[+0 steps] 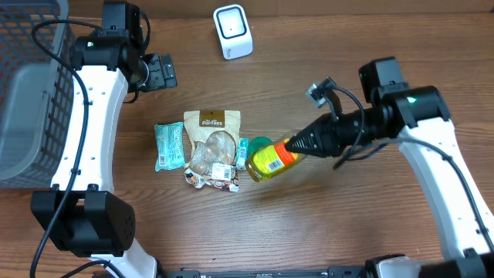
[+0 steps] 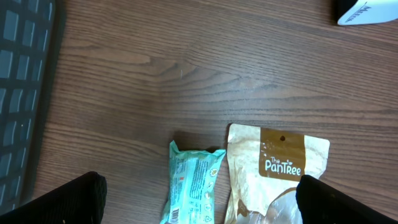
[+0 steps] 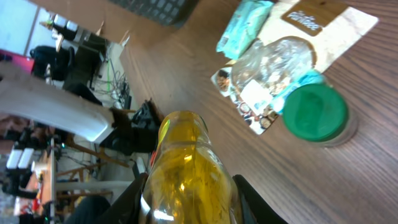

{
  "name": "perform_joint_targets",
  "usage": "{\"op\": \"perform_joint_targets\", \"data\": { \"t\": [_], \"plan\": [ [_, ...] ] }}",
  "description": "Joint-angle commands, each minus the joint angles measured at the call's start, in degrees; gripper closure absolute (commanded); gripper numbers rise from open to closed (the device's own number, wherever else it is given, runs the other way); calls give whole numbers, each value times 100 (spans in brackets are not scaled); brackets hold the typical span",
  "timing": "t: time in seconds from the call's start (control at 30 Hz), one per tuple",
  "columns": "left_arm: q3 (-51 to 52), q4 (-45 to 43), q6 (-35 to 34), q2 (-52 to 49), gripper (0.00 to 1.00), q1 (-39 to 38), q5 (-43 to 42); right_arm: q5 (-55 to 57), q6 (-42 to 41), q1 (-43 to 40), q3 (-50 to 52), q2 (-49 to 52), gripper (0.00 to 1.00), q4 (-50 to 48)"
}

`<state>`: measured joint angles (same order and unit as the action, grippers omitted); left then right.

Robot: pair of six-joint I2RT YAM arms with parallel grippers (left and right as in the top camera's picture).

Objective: Scan the item barcode
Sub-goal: 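Carry the yellow bottle toward the white barcode scanner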

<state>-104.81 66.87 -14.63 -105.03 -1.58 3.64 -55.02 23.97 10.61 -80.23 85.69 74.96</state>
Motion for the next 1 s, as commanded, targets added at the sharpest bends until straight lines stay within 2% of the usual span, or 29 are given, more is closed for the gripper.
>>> {"op": "perform_joint_targets", "data": {
  "t": [0.0, 0.1, 0.23, 0.27, 0.4, 0.5, 0.67, 0.8, 0.97],
  "plan": [
    [-68, 0, -17, 44, 0, -33, -11, -131, -557, 37, -35, 260, 92, -328],
    [-68, 0, -17, 44, 0, -33, -11, 136, -1185, 37, -35, 398, 92, -752],
    [-68, 0, -17, 44, 0, -33, -11, 1158, -2889, 37, -101, 417, 96, -1491],
    [-68, 0, -17, 44, 0, -33, -11, 1215, -3053, 37, -192, 417, 96, -1541],
    [-68, 0, -17, 44, 0, -33, -11, 1530, -3067, 157, -918, 417, 96, -1342],
    [-68, 0, -17, 44, 0, -33, -11, 2496, -3167, 424, -1784, 417, 96, -1121],
    [-68, 0, -17, 44, 0, -33, -11, 3416, -3163, 1126, -2745, 417, 96, -1198],
    [-68, 0, -17, 44, 0, -33, -11, 4723, -2879, 1755, -2809, 461, 96, -1829],
    [-68, 0, -17, 44, 1, -33, -11, 6131, -2343, 2127, -2671, 789, 96, -2767]
  ]
}}
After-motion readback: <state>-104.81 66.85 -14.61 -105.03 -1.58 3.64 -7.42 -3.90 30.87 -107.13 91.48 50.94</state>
